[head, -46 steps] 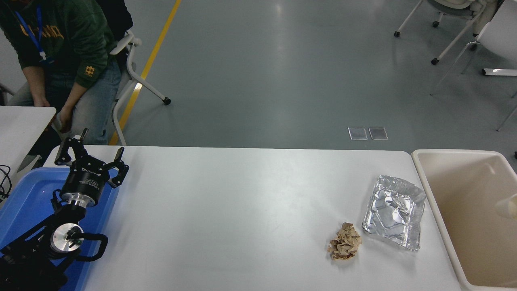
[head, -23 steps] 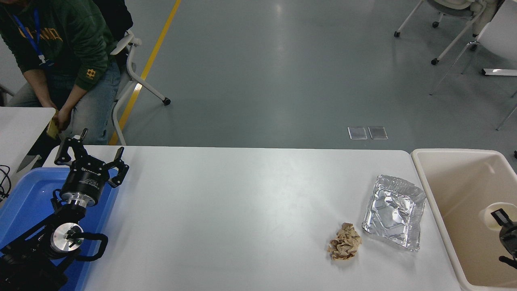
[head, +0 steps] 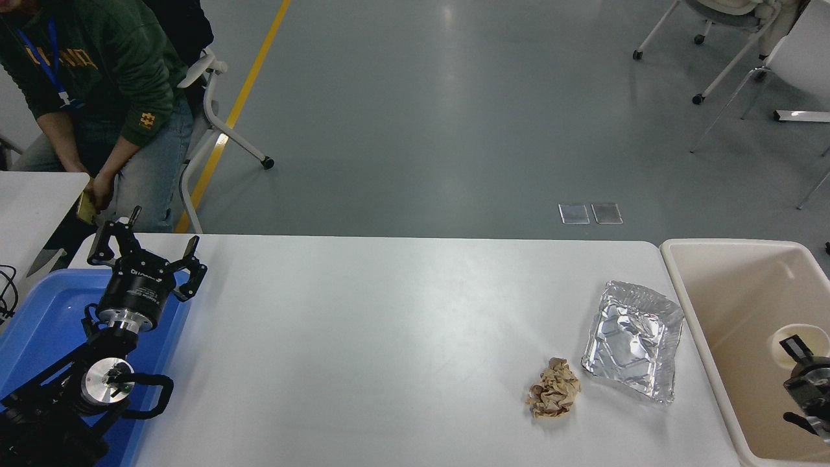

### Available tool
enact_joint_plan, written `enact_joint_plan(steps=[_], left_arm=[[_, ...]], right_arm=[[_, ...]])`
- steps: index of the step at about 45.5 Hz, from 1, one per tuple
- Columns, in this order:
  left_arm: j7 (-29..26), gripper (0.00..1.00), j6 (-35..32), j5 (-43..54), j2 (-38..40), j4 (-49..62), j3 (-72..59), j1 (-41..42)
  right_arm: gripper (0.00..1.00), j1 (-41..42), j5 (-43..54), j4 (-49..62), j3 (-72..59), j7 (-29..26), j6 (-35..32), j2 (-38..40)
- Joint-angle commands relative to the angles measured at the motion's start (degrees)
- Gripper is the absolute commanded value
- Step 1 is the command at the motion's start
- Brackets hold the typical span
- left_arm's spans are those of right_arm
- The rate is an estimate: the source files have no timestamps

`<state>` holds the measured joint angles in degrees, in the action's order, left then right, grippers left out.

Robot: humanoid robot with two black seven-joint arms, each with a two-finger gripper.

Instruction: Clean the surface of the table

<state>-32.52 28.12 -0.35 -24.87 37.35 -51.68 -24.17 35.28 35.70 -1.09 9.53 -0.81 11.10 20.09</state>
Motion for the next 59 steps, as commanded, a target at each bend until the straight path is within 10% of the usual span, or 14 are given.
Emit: enact_joint_plan(steps=[1,10,44,59], left_arm=[[0.0,0.99,0.0,0.0,0.0,0.0,0.0,0.0],[0.0,0.99,0.0,0.0,0.0,0.0,0.0,0.0],[0.0,0.99,0.0,0.0,0.0,0.0,0.0,0.0],[0.0,0.99,0.0,0.0,0.0,0.0,0.0,0.0]], right_arm=[[0.45,0.1,-0.7,0.6,-0.4,-0.2,0.9,-0.1],[0.86,0.4,-3.3,0.6,-0.6,-0.4,0.3,0.1],[0.98,1.3,-7.5,0.4,-0.4,-0.3,-0.5,0.6],[0.98,4.9,-27.8,0.3,1.5,0.3,-18.7,7.4]])
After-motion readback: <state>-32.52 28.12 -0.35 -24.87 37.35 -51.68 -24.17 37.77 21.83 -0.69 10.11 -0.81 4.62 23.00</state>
